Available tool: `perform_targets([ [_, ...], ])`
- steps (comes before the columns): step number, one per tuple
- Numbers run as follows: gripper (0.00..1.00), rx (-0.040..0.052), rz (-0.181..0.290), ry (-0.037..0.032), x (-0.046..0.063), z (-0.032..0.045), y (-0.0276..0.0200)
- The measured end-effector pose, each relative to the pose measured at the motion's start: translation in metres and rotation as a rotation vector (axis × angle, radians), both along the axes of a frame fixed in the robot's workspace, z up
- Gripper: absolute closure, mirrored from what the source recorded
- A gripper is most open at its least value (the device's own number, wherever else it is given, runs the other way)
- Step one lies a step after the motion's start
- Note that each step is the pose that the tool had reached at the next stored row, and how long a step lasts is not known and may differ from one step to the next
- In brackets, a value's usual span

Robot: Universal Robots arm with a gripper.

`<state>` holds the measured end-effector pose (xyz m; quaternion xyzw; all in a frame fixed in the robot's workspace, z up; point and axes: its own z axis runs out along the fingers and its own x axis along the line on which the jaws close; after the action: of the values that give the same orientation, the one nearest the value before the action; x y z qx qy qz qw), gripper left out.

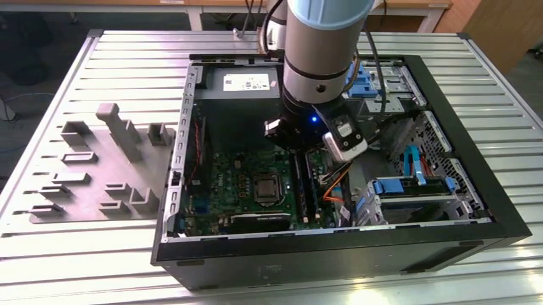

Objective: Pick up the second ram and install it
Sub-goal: 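Press down the second ram until it locks into place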

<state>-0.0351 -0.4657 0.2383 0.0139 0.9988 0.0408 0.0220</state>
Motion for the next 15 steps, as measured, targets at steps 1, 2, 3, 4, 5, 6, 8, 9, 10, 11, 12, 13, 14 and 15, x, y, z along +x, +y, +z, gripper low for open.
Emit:
perform_targets([
  [1, 0.89, 0.0001, 0.000, 0.0000, 0.000, 0.0000, -0.0028],
  [2, 0.89, 0.0000, 0.000, 0.0000, 0.000, 0.0000, -0.0060],
  [3, 0.89, 0.0001, 0.000, 0.0000, 0.000, 0.0000, -0.0090],
  [4, 0.89, 0.0001, 0.000, 0.0000, 0.000, -0.0001, -0.0120],
  [5, 0.89, 0.0000, 0.000, 0.0000, 0.000, 0.0000, -0.0151],
  [6, 0.89, 0.0001, 0.000, 0.0000, 0.000, 0.0000, -0.0181],
  [8, 0.89, 0.0000, 0.000, 0.0000, 0.000, -0.0001, -0.0241],
  [9, 0.89, 0.0002, 0.000, -0.0001, 0.000, -0.0001, -0.0268],
  [10, 0.89, 0.0000, 0.000, 0.0000, 0.000, 0.0000, -0.0296],
  [11, 0.89, 0.0000, 0.000, 0.0000, 0.000, 0.0000, -0.0322],
  [12, 0.89, 0.0000, 0.000, 0.0000, 0.000, -0.0001, -0.0348],
  [13, 0.89, 0.0001, 0.000, -0.0001, 0.000, -0.0001, -0.0374],
  [14, 0.89, 0.0002, 0.000, 0.0000, 0.000, -0.0001, -0.0399],
  [15, 0.89, 0.0000, 0.000, 0.0000, 0.000, -0.0001, -0.0423],
])
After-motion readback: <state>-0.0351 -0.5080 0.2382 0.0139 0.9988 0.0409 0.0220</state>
